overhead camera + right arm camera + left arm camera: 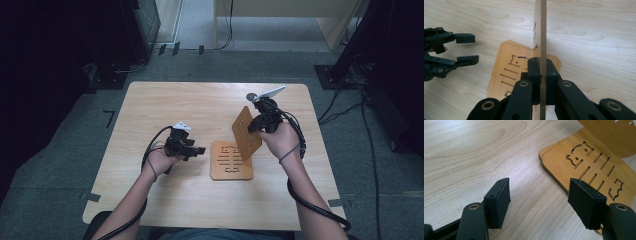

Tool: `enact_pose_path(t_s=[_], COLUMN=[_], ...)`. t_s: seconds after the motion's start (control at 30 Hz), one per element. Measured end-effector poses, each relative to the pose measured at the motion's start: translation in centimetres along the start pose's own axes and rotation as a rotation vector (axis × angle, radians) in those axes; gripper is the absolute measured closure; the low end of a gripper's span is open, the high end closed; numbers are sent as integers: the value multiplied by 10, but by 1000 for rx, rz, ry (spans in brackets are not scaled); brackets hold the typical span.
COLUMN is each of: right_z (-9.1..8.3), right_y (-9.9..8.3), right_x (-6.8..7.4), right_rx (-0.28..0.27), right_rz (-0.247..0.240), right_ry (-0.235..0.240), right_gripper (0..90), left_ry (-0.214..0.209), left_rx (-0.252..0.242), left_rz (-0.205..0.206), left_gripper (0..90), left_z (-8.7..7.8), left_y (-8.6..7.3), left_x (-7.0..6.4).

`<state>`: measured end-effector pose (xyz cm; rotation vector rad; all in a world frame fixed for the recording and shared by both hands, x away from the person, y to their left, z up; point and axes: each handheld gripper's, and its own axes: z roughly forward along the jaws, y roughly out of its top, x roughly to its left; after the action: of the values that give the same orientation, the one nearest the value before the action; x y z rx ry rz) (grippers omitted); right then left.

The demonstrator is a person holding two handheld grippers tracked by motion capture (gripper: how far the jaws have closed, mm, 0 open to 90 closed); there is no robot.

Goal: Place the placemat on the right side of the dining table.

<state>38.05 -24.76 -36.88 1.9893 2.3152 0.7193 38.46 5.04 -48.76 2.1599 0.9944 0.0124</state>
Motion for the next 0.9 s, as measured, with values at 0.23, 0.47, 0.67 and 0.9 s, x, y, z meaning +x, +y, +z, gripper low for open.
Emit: enact_pose_path(t_s=[0.23,0.47,0.67,0.9], right_z=[-1,-5,-9,-11], right_y=[-3,-3,-3,-1], right_x=[-11,-20,-27,-37], right_rx=[1,-6,-15,-15], right_rz=[17,27,28,51], right_ry=[-14,-30,-53,-57], right_gripper=[877,877,877,877], left_ry=[14,21,24,24], left_rx=[-2,-12,-17,-16], left_rz=[14,20,20,29], left_gripper=[328,323,322,322], left_z=[1,1,1,2], left_y=[0,0,0,1], left_x=[0,1,2,1])
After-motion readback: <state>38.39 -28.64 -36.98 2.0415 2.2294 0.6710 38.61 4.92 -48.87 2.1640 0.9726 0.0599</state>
